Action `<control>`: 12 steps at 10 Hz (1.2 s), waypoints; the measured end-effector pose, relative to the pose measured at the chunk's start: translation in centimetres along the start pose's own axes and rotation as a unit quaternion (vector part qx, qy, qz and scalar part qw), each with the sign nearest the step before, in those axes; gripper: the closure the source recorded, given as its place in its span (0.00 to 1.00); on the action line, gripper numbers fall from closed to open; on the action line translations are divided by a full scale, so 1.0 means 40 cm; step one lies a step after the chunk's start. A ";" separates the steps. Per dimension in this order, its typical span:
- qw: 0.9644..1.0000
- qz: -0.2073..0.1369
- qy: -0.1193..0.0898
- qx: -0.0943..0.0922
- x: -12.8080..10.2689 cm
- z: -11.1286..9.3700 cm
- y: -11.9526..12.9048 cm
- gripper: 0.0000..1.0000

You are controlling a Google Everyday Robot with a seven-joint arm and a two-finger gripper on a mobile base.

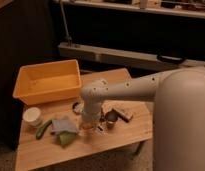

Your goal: Place apple in table surface

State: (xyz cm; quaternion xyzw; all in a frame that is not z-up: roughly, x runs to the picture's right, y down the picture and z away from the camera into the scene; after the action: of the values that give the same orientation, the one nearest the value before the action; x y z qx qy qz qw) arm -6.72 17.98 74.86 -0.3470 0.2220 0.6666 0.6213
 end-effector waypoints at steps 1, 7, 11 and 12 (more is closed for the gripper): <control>1.000 0.001 -0.008 0.002 -0.011 -0.039 -0.008 1.00; 0.998 0.052 -0.038 0.007 -0.244 -0.165 -0.188 1.00; 0.991 0.130 -0.044 -0.008 -0.432 -0.151 -0.385 1.00; 0.988 0.148 -0.042 -0.011 -0.466 -0.137 -0.435 1.00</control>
State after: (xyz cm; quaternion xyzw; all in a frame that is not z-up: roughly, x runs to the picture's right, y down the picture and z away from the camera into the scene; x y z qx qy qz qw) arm 11.16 3.68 87.34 -0.2886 0.2370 0.7678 0.5206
